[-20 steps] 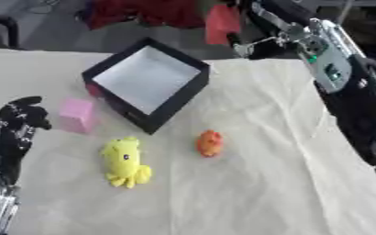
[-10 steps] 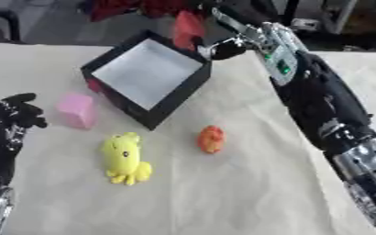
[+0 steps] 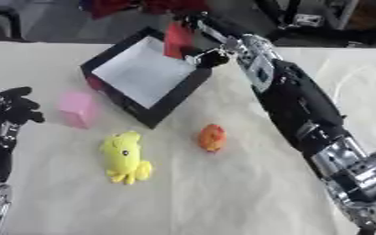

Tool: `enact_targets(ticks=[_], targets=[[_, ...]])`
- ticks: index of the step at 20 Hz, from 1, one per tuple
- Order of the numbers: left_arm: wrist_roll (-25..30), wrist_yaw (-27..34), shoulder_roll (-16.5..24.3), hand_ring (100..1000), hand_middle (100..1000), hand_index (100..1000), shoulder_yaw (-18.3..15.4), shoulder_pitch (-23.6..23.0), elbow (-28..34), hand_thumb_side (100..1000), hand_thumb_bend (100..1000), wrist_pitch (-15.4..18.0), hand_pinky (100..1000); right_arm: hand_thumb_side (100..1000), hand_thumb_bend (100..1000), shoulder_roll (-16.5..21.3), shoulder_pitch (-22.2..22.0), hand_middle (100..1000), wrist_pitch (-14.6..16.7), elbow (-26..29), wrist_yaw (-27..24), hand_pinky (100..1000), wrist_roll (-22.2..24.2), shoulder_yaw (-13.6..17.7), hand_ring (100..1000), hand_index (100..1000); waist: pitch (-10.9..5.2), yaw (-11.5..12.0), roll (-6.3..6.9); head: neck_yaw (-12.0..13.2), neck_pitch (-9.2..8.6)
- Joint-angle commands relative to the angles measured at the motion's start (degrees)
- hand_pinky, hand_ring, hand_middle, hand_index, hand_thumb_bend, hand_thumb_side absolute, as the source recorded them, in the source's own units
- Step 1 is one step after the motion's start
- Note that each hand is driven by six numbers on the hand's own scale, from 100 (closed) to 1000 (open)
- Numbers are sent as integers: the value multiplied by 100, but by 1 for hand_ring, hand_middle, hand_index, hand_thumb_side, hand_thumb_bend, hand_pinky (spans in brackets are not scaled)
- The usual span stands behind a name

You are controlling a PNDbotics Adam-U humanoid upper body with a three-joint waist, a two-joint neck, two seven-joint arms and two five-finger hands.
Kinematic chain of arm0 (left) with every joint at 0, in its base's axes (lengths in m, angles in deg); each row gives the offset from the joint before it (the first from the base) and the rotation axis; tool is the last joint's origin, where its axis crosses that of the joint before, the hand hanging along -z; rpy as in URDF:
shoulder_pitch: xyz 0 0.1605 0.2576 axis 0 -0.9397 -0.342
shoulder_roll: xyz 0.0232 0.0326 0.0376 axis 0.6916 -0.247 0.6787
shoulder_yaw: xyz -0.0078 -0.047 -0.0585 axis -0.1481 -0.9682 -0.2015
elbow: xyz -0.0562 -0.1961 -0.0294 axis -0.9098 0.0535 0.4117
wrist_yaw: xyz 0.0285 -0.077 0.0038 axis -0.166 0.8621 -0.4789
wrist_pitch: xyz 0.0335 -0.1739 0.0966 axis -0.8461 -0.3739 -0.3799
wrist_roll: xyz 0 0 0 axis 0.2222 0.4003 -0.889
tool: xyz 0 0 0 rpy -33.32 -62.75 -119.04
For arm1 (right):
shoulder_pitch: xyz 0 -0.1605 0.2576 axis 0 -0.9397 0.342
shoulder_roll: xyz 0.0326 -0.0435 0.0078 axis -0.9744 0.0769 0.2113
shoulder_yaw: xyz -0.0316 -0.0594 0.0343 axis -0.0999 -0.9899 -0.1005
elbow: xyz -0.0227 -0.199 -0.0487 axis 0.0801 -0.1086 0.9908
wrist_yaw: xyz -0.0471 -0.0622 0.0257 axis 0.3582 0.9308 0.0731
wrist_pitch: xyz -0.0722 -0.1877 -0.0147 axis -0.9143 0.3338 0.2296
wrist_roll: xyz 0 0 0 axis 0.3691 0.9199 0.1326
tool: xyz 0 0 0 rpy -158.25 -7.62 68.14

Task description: Pick up objects on the table and place them in the box.

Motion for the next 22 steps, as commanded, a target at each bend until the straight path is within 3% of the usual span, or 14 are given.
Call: enact_targets(ticks=[1, 4, 8, 12, 18, 22], targets=[[13, 22, -22, 426, 491, 722, 4, 95, 149, 693, 886, 12, 657, 211, 100, 10, 118, 686, -69, -27, 85, 858, -189, 47, 768, 973, 23, 20, 55, -21, -11], [5, 18, -34, 422, 491, 722, 4, 109, 157, 693, 886, 19, 653, 206, 100, -33, 94, 767, -83, -77, 103, 871, -222, 26, 801, 986, 30, 34, 48, -6, -11], [-2, 23, -42, 422, 491, 722, 8, 120, 160, 693, 887, 23, 652, 416, 100, -56, 75, 884, -83, -108, 172, 895, -153, -10, 836, 1000, 36, 40, 44, 4, -11], [3, 25, -44, 421, 491, 722, 18, 125, 160, 693, 887, 24, 652, 543, 100, -70, 52, 944, -42, -104, 296, 912, 81, -39, 864, 1000, 38, 34, 41, 18, -11], [12, 17, -50, 411, 489, 721, 20, 135, 161, 693, 889, 20, 618, 644, 100, -112, 8, 984, 84, -73, 385, 933, 527, -75, 890, 1000, 40, 31, 42, 32, -11], [15, 16, -53, 413, 490, 722, 21, 138, 165, 693, 888, 23, 610, 620, 100, -123, -27, 983, 108, -4, 387, 933, 636, -72, 888, 1000, 39, 22, 39, 48, -11]])
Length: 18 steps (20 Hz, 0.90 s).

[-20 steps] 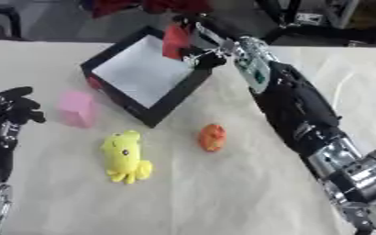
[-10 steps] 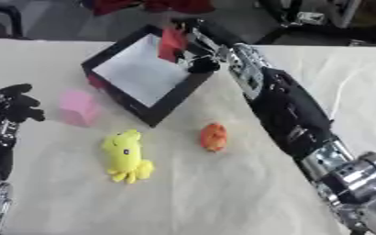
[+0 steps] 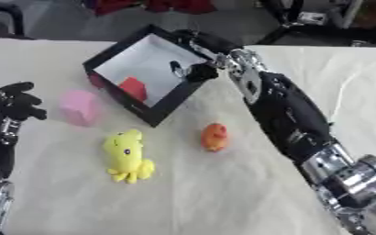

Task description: Pick up objects on the table and place them in the box.

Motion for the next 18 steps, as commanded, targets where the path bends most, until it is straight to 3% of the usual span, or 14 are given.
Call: enact_targets(ticks=[1, 2, 3, 11, 15, 18], targets=[[11, 20, -6, 413, 490, 722, 16, 75, 131, 693, 888, 16, 612, 610, 100, 76, 89, 982, 36, 200, -28, 933, 54, 10, 887, 1000, 22, -14, 36, 21, -11], [10, 20, -3, 414, 490, 721, 13, 71, 130, 693, 889, 18, 614, 696, 100, 96, 74, 978, 52, 275, -82, 932, 48, 3, 885, 1000, 19, -23, 33, 26, -11], [3, 15, 2, 414, 490, 721, 6, 63, 126, 693, 889, 17, 616, 571, 100, 125, 56, 973, 73, 379, -158, 931, 47, -11, 883, 1000, 13, -37, 30, 36, -11], [-217, -75, 121, 414, 489, 721, -219, -47, 125, 692, 893, 2, 613, 414, 100, 576, -350, 949, 82, 2115, -1246, 919, 505, -397, 870, 1000, -64, -264, -4, 228, -11], [-304, -111, 188, 414, 489, 721, -301, -102, 135, 691, 895, -3, 613, 407, 100, 773, -698, 929, -112, 2987, -1673, 917, 819, -557, 864, 1000, -100, -401, -36, 332, -11], [-349, -126, 220, 414, 489, 721, -336, -144, 121, 691, 896, -11, 615, 448, 100, 775, -958, 904, -246, 3263, -1775, 917, 1051, -651, 860, 1000, -122, -484, -55, 399, -11]])
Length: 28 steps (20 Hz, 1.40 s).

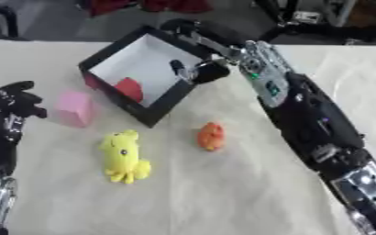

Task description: Pick up objects on the table and place them in the box.

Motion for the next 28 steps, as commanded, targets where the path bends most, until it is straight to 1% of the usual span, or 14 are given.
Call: enact_targets(ticks=[1, 7, 11, 12, 13, 14, 18, 19, 20, 28], targets=[[-59, -44, 112, 414, 489, 721, -65, 18, 114, 691, 897, 3, 616, 469, 100, 138, -87, 895, -97, 361, -91, 918, 245, -74, 859, 1000, -119, -26, -54, 68, -11], [-74, -55, 123, 414, 489, 721, -71, 2, 99, 692, 898, 2, 622, 604, 100, 38, -493, 866, 8, 265, 250, 920, 555, -277, 853, 1000, -127, -55, -65, 114, -11], [-76, -55, 127, 413, 489, 721, -71, -4, 92, 691, 900, -2, 623, 674, 100, -70, -662, 856, 100, 3, 526, 920, 587, -351, 850, 1000, -126, -81, -57, 133, -11], [-79, -57, 127, 413, 489, 721, -75, -4, 93, 691, 900, -2, 623, 649, 100, -86, -703, 852, 118, -71, 607, 920, 583, -358, 850, 1000, -126, -86, -54, 143, -11], [-84, -59, 127, 413, 489, 721, -80, -4, 93, 691, 901, -4, 623, 699, 100, -100, -737, 850, 138, -141, 691, 920, 571, -360, 850, 1000, -126, -91, -51, 152, -11], [-89, -60, 128, 413, 489, 720, -84, -5, 93, 691, 902, -6, 623, 709, 100, -109, -771, 846, 157, -209, 776, 919, 553, -358, 849, 1000, -127, -97, -50, 159, -11], [-96, -64, 136, 413, 488, 720, -91, -19, 88, 691, 902, -12, 623, 726, 100, -128, -876, 829, 225, -423, 1081, 919, 461, -328, 847, 1000, -138, -132, -47, 181, -11], [-98, -67, 139, 412, 488, 720, -93, -24, 86, 691, 902, -13, 622, 674, 100, -128, -898, 826, 244, -451, 1139, 918, 436, -323, 847, 1000, -140, -140, -47, 185, -11], [-102, -71, 143, 412, 488, 720, -97, -29, 85, 691, 903, -15, 622, 721, 100, -126, -924, 824, 257, -470, 1185, 918, 414, -318, 847, 1000, -143, -150, -48, 193, -11], [-129, -76, 171, 412, 488, 720, -122, -62, 74, 691, 905, -23, 621, 700, 100, -2, -1187, 803, 321, -248, 1331, 916, 342, -286, 846, 1000, -154, -221, -59, 248, -11]])
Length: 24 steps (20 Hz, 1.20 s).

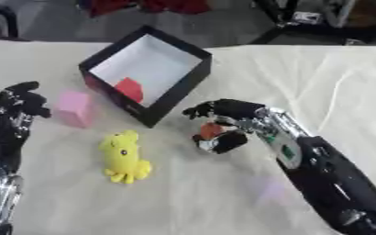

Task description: Pick up objects on the table and place them in the box.

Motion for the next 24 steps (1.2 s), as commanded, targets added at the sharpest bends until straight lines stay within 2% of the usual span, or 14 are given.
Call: enact_targets(ticks=[1, 6, 9, 11, 12, 13, 14, 16, 17, 21, 23, 24], targets=[[-33, -51, 125, 411, 488, 720, -55, 23, 78, 691, 906, 1, 621, 695, 100, 191, -11, 799, 17, 252, 37, 916, -28, 84, 846, 1000, -154, -26, -61, 40, -11], [-50, -52, 145, 411, 487, 720, -68, 7, 73, 691, 907, -2, 620, 689, 100, 317, -240, 791, -40, 486, 60, 917, -48, 125, 844, 1000, -152, -68, -65, 74, -11], [-54, -54, 147, 411, 487, 720, -72, 7, 74, 691, 908, -5, 620, 639, 100, 362, -330, 785, -81, 513, 95, 916, -68, 159, 843, 1000, -153, -83, -58, 89, -11], [-59, -56, 147, 411, 487, 720, -77, 7, 75, 691, 909, -8, 620, 574, 100, 391, -377, 778, -98, 522, 118, 915, -91, 180, 841, 998, -156, -91, -54, 98, -11], [-61, -57, 148, 411, 487, 720, -79, 6, 75, 690, 909, -10, 619, 502, 100, 403, -399, 774, -105, 526, 130, 914, -103, 191, 840, 994, -158, -95, -53, 101, -11], [-63, -57, 149, 411, 487, 720, -80, 4, 74, 690, 909, -12, 619, 490, 100, 413, -420, 773, -115, 529, 145, 914, -117, 201, 839, 993, -161, -99, -52, 105, -11], [-63, -59, 150, 410, 487, 720, -80, 2, 73, 690, 910, -13, 619, 360, 100, 422, -439, 757, -124, 533, 161, 911, -134, 212, 834, 983, -164, -104, -51, 109, -11], [-66, -61, 151, 410, 486, 720, -83, -1, 72, 691, 910, -14, 619, 234, 100, 439, -472, 744, -140, 539, 201, 907, -178, 230, 828, 971, -169, -112, -50, 118, -11], [-69, -63, 151, 410, 486, 720, -86, -2, 71, 691, 910, -15, 619, 232, 100, 446, -483, 735, -148, 541, 222, 905, -209, 241, 824, 965, -172, -115, -50, 122, -11], [-73, -65, 150, 410, 486, 720, -87, -3, 70, 691, 910, -17, 618, 209, 100, 455, -496, 617, -187, 537, 284, 883, -516, 300, 781, 875, -176, -125, -44, 134, -11], [-76, -67, 149, 409, 486, 719, -90, -4, 70, 691, 910, -18, 618, 201, 100, 460, -486, 552, -200, 546, 296, 866, -790, 323, 755, 796, -177, -127, -43, 135, -11], [-77, -68, 149, 409, 486, 719, -90, -4, 70, 691, 910, -19, 618, 198, 100, 464, -477, 492, -204, 553, 298, 851, -952, 332, 729, 722, -178, -127, -43, 135, -11]])
